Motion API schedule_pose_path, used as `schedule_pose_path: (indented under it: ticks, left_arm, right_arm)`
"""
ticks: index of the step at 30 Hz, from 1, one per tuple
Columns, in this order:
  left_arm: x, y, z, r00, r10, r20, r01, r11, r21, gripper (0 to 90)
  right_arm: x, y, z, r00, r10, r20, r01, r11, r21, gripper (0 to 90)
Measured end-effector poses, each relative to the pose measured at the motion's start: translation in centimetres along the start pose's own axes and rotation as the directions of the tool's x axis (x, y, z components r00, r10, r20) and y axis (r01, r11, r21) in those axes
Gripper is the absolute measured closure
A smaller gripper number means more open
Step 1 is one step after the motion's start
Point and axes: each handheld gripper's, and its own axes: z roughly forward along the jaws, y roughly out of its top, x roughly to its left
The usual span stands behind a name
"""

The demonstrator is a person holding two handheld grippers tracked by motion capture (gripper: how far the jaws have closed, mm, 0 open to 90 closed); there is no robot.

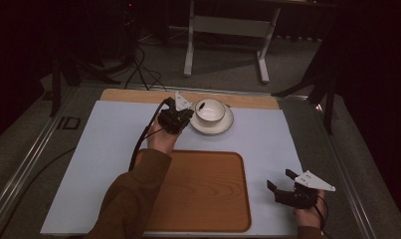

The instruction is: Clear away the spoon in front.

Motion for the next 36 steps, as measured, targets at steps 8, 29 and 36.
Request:
schedule_pose_path:
  ticks: [8,29,36]
  left_arm:
    - [0.5,-0.3,-1.3,0.9999,-0.001,-0.011,0.001,0.9999,-0.012,89.0]
    - [2.2,-2.6,-5.6,0.9977,-0.032,-0.059,0.029,0.9985,-0.046,89.0]
    - [2.8,-3.8,-6.9,0.9954,-0.054,-0.08,0.049,0.9973,-0.054,89.0]
  right_arm:
    - [0.0,0.0,0.0,1.0,0.0,0.0,0.0,1.0,0.0,14.0]
    - [0.0,0.0,0.0,1.0,0.002,0.0,-0.002,1.0,-0.005,14.0]
    - [0.0,0.0,0.0,1.0,0.002,0.0,-0.002,1.0,-0.006,14.0]
